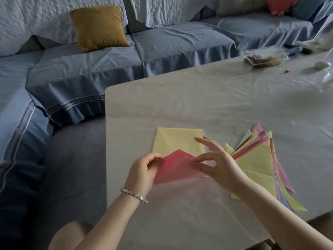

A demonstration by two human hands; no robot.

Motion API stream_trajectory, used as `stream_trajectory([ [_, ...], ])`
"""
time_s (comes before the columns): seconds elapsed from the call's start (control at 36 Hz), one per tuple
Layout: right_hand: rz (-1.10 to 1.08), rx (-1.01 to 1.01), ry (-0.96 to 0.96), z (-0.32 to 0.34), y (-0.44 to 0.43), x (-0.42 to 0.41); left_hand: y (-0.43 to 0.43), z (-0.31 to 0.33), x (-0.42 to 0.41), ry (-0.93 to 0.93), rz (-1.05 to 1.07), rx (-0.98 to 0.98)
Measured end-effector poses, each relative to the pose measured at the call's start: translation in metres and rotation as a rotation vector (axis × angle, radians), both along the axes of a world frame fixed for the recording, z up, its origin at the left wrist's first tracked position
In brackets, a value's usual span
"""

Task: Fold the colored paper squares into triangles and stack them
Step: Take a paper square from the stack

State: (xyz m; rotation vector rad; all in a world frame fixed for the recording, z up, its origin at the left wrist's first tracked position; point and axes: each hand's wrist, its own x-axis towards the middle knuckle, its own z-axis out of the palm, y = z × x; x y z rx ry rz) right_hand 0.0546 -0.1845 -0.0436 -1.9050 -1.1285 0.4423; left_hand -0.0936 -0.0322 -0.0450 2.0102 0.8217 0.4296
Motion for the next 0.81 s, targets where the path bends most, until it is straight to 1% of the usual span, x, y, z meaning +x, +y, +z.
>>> stream_trajectory([
  [0.11, 0.009, -0.005, 0.177, 0.009, -0.001, -0.002, -0.007, 0.011, -0.003, -0.012, -0.06, -0.025],
  [0.22, -0.064, 0.034, 0.206, 0.01, -0.003, -0.008, -0.013, 0.02, -0.004, -0.052, -0.055, -0.032],
  [0.36, -0.168, 0.081, 0.314, 0.016, -0.007, -0.012, -0.026, 0.033, -0.002, -0.168, -0.043, 0.041],
  [0.42, -0.197, 0.085, 0.348, 0.019, -0.006, -0.014, -0.03, 0.034, -0.001, -0.224, -0.06, 0.13],
  [0.47, -0.218, 0.089, 0.371, 0.023, -0.006, -0.016, -0.033, 0.032, 0.002, -0.268, -0.06, 0.269],
  [0.56, -0.229, 0.096, 0.37, 0.03, -0.007, -0.019, -0.039, 0.03, 0.006, -0.321, -0.012, 0.359],
  [0.67, -0.238, 0.106, 0.365, 0.036, -0.009, -0.023, -0.043, 0.031, 0.009, -0.377, 0.031, 0.359],
  [0.81, -0.279, 0.158, 0.363, 0.041, -0.011, -0.028, -0.047, 0.033, 0.008, -0.389, 0.041, 0.314],
])
